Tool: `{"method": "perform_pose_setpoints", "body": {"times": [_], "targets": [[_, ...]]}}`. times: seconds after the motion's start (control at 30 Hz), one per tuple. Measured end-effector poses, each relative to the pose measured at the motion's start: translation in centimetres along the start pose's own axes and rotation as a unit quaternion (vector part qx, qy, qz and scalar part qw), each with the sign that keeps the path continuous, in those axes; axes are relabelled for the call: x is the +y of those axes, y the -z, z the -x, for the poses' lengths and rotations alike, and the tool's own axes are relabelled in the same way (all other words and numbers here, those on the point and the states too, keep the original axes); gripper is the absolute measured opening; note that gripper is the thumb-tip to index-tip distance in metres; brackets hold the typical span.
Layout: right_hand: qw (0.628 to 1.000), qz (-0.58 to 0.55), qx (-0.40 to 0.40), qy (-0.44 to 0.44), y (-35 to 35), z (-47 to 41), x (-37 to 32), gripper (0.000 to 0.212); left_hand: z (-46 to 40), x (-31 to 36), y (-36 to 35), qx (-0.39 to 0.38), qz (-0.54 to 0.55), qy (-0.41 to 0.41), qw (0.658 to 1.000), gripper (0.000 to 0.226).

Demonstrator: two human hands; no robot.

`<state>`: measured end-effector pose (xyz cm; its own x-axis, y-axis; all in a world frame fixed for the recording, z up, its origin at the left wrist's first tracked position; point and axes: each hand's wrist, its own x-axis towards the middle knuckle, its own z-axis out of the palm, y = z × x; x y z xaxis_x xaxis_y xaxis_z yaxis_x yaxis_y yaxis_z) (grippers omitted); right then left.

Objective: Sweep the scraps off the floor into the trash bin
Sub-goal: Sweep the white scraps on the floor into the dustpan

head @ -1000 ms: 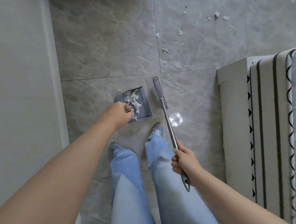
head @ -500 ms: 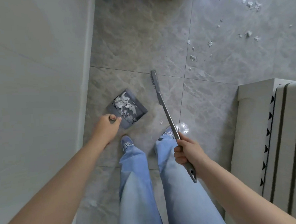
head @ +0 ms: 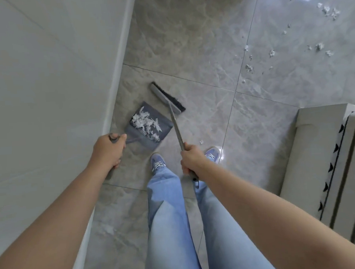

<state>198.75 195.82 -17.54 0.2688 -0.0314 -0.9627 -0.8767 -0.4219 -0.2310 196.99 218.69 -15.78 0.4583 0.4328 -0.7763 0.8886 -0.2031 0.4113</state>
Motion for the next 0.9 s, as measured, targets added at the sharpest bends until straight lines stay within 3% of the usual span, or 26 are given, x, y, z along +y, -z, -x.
{"method": "perform_pose_setpoints", "body": {"times": [0.1,0.2,0.37,0.53,0.67,0.77,0.9], "targets": [[0.993,-0.118,-0.026,-0.01,-2.0,3.4,3.3,0.022,0.3,0.3,0.3,-0.006,-0.014,-0.006,1.0,0.037],[0.983,-0.178,-0.039,-0.001,-2.0,5.8,4.5,0.036,-0.1,0.7,1.5,-0.007,-0.028,0.0,1.0,0.038],[0.996,-0.06,0.06,0.04,0.2,1.8,2.1,0.028,-1.3,1.1,3.3,-0.014,-0.071,-0.006,0.997,0.038],[0.998,0.059,0.021,0.009,-2.5,-0.2,1.3,0.028,-2.0,1.6,4.2,-0.025,-0.09,-0.017,0.996,0.038],[0.997,-0.074,-0.03,0.01,-5.5,3.3,4.8,0.029,-1.6,2.6,4.4,-0.076,-0.1,-0.016,0.992,0.036],[0.988,-0.153,-0.019,0.034,-6.1,5.8,8.0,0.031,-1.0,4.2,4.5,-0.126,-0.216,-0.086,0.964,0.03],[0.977,-0.201,0.065,0.014,-5.4,7.2,11.1,0.048,-0.5,7.3,3.1,-0.181,-0.332,-0.164,0.911,0.026]]}}
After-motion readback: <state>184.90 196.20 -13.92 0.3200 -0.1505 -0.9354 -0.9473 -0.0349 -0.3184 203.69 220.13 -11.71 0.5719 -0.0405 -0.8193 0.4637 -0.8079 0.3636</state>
